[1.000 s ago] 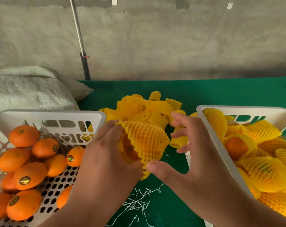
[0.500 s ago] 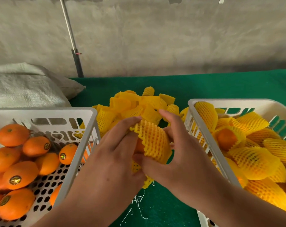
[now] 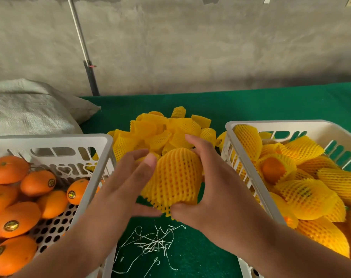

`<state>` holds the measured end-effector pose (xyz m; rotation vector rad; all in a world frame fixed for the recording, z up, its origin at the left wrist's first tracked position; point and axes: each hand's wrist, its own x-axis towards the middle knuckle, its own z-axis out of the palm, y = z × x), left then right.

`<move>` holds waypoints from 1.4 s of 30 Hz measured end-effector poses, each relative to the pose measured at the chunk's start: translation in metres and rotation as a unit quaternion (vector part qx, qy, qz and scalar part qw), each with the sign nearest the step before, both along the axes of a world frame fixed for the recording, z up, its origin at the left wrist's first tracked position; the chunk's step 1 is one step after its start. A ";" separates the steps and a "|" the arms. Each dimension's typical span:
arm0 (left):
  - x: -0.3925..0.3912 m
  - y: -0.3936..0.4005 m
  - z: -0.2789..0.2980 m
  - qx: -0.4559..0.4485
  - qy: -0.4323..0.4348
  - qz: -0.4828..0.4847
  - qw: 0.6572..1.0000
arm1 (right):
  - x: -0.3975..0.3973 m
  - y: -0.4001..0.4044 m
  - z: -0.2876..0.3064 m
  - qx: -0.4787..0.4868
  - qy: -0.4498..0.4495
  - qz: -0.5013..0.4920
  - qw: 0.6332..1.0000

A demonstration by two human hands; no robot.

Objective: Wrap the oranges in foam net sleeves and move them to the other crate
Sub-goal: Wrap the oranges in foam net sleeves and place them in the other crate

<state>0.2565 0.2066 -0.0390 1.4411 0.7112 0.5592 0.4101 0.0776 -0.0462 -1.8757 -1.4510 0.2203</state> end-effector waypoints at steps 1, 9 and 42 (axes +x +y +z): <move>0.000 0.000 0.000 -0.087 -0.007 -0.056 0.995 | 0.000 0.000 0.000 -0.008 -0.007 0.014 1.000; -0.007 0.008 -0.006 0.011 0.011 -0.033 0.999 | -0.001 0.001 0.001 -0.041 0.078 0.068 0.994; -0.018 -0.006 -0.038 0.368 0.389 -0.263 0.802 | 0.239 -0.101 -0.017 -0.151 0.084 -0.427 0.888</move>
